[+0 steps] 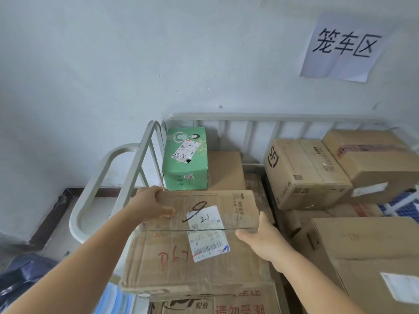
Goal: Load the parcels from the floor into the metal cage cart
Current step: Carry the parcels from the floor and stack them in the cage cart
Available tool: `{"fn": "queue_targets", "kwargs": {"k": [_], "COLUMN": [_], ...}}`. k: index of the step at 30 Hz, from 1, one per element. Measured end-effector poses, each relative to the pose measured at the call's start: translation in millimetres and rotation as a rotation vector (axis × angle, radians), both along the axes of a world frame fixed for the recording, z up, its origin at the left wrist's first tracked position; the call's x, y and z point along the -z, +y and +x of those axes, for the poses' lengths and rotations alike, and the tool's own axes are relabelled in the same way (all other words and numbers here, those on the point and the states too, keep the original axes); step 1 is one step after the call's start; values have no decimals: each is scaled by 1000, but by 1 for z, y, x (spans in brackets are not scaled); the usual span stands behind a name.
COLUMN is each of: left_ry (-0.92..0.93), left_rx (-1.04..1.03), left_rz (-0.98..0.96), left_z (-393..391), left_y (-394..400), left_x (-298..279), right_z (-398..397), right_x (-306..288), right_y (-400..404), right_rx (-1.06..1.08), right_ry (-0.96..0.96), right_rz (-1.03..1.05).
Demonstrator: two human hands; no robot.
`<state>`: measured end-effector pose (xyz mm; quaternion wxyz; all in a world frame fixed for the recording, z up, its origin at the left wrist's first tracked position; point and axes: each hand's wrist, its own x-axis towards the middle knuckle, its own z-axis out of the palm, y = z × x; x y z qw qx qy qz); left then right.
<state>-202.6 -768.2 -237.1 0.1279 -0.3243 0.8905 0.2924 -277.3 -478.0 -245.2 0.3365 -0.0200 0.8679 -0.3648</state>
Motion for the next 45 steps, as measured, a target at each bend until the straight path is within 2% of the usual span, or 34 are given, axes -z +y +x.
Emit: {"fn": "queue_targets", "kwargs": {"k": [9, 15, 18, 21, 25, 27, 32, 36, 41, 45], "left_ry": [49, 123, 93, 35, 6, -16, -85, -42, -9, 75], "left_rx": [-28, -148, -221, -238, -203, -200, -81, -29, 5, -95], "left_rz": [-100, -87, -61, -56, -141, -142, -233, -139, -80, 111], "left_z": [-5, -31, -37, -43, -55, -58, -59, -56, -62, -76], "left_y": [16, 34, 45, 60, 75, 78, 76, 73, 75, 78], "left_x": [-11, -17, -9, 5, 6, 2, -2, -6, -6, -4], "right_z": [14, -29, -51, -62, -57, -47, -13, -9, -1, -41], "right_x": [-2, -14, -22, -15, -3, 2, 18, 27, 31, 20], "right_y": [18, 33, 39, 47, 51, 51, 40, 31, 9, 8], "right_rx": [173, 263, 262, 213, 185, 240, 622, 838, 753, 672], "right_ry": [-94, 22, 105, 109, 103, 137, -15, -98, -210, -79], "right_rz": [-96, -169, -191, -136, 8, 74, -196, -334, -453, -463]}}
